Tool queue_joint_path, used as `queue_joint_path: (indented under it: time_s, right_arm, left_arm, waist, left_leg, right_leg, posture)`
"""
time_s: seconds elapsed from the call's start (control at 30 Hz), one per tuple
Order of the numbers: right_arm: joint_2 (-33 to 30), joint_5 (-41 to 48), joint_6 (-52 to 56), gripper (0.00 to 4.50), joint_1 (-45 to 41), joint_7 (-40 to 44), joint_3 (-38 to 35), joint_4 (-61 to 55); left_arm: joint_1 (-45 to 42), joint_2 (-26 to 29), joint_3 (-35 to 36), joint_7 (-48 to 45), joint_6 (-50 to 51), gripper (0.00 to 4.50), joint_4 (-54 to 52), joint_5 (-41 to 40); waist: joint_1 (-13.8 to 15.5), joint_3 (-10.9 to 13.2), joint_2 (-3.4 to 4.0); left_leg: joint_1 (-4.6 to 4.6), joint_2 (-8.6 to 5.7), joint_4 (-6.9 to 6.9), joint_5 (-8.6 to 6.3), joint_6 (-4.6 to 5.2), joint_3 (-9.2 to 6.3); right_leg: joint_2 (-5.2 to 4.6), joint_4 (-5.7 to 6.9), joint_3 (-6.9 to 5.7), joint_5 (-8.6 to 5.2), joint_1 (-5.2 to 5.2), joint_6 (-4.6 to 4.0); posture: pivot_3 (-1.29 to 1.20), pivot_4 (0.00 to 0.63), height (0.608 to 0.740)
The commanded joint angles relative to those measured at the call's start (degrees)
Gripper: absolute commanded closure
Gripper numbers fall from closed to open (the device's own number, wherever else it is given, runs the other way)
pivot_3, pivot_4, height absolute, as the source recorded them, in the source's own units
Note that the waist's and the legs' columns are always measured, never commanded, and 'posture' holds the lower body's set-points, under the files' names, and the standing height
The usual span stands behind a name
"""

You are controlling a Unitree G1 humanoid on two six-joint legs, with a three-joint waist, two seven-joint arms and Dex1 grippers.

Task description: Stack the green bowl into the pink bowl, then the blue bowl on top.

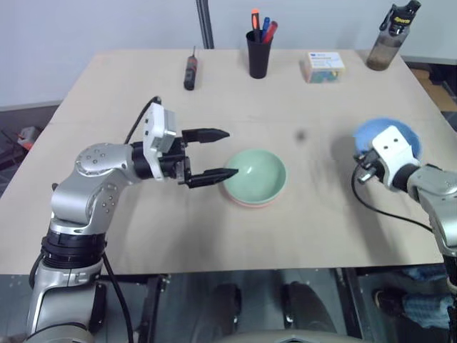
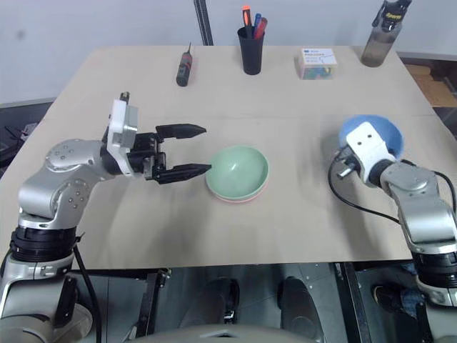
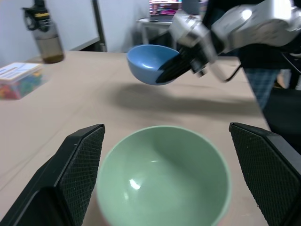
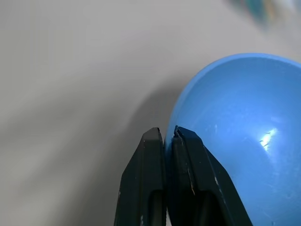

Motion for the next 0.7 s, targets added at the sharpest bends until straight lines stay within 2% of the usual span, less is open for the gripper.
queue_joint_path:
  time_s: [0.03, 0.13, 0.27, 0.3, 0.37, 0.47, 0.5, 0.53, 0.67, 0.7]
  right_arm:
    - [3.2, 9.2, 0.1, 4.37, -5.8, 4.8, 2.8, -8.5]
    - [7.4, 11.7, 0.3, 4.37, -10.0, 5.8, 8.0, -8.3]
    - [7.7, 11.2, -0.8, 4.37, -11.9, 10.4, 14.4, -3.1]
    - [7.9, 11.3, -1.7, 3.88, -11.9, 11.7, 15.4, -1.9]
    - [8.3, 11.7, -2.4, 3.55, -11.7, 13.1, 16.7, -0.7]
    - [7.7, 9.5, -5.0, 2.3, -10.7, 12.8, 17.3, -0.1]
    - [7.6, 8.8, -5.9, 1.61, -10.3, 11.8, 16.5, -0.1]
    - [7.5, 9.0, -6.1, 1.46, -10.0, 11.2, 15.3, -0.4]
    - [5.4, 8.7, -7.8, 1.46, -7.7, 8.4, 9.1, -2.8]
    - [3.1, 10.2, -6.8, 1.46, -5.7, 9.0, 5.5, -4.1]
  left_arm:
    - [2.1, 1.5, 3.1, -0.1, -3.0, 0.0, 1.2, 1.5]
    - [4.4, 3.1, 4.8, -0.9, -2.4, 0.0, 0.7, 0.9]
    - [6.4, 4.9, 6.4, -0.9, -2.1, 0.0, -0.9, 0.8]
    - [6.7, 5.2, 6.9, -0.7, -1.5, 0.0, -1.4, 0.2]
    - [7.5, 5.4, 7.3, -0.2, -1.1, 0.0, -2.5, 0.0]
    - [9.2, 5.1, 7.4, 1.5, -1.6, 0.0, -5.3, 1.2]
    - [9.8, 5.0, 7.4, 2.2, -2.1, 0.0, -6.0, 1.9]
    - [10.4, 4.8, 7.5, 2.9, -2.7, 0.0, -6.6, 2.5]
    - [13.1, 4.3, 8.8, 5.3, -1.5, 0.0, -8.1, 1.7]
    - [14.1, 4.4, 9.3, 6.6, 0.1, 0.0, -8.4, 1.2]
  waist:
    - [-0.2, 0.0, 0.0]
    - [-0.3, 0.0, -0.03]
    - [0.1, 0.0, -0.04]
    - [0.2, 0.0, -0.04]
    - [0.5, 0.0, -0.04]
    - [0.5, 0.0, -0.04]
    - [0.5, 0.0, -0.04]
    - [0.6, 0.0, -0.04]
    - [0.7, 0.0, -0.04]
    - [0.8, 0.0, -0.04]
  left_leg:
    - [-0.01, 0.03, 0.01, 0.0, 0.0, -0.02]
    - [-0.02, -0.02, 0.03, 0.0, 0.0, -0.03]
    - [-0.04, -0.07, 0.05, 0.0, 0.0, -0.13]
    - [-0.06, -0.08, 0.06, 0.0, 0.0, -0.14]
    - [-0.05, -0.11, 0.07, 0.0, 0.0, -0.13]
    - [-0.06, -0.09, 0.06, 0.0, 0.0, -0.13]
    - [-0.07, -0.09, 0.06, 0.0, 0.0, -0.14]
    - [-0.07, -0.09, 0.06, 0.0, 0.0, -0.14]
    - [-0.06, -0.1, 0.06, 0.0, 0.0, -0.13]
    - [-0.06, -0.1, 0.06, 0.0, 0.0, -0.13]
  right_leg:
    - [-0.01, -0.02, -0.02, 0.0, 0.01, 0.0]
    - [-0.06, -0.03, -0.03, 0.0, 0.02, 0.0]
    - [-0.1, -0.04, -0.13, 0.0, 0.03, 0.0]
    - [-0.11, -0.06, -0.16, 0.0, 0.04, 0.0]
    - [-0.13, -0.04, -0.15, 0.0, 0.04, 0.0]
    - [-0.11, -0.03, -0.14, 0.0, 0.01, 0.0]
    - [-0.11, -0.03, -0.14, 0.0, 0.0, 0.0]
    - [-0.11, -0.03, -0.14, 0.0, 0.0, 0.0]
    - [-0.13, -0.02, -0.13, 0.0, 0.0, 0.0]
    - [-0.13, -0.02, -0.12, 0.0, 0.01, 0.0]
  posture:
    - [0.0, 0.15, 0.74]
    - [0.0, 0.15, 0.74]
    - [0.0, 0.15, 0.74]
    - [0.0, 0.15, 0.74]
    - [0.0, 0.15, 0.74]
    - [0.0, 0.15, 0.74]
    - [0.0, 0.15, 0.74]
    - [0.0, 0.15, 0.74]
    - [0.0, 0.15, 0.74]
    - [0.0, 0.15, 0.74]
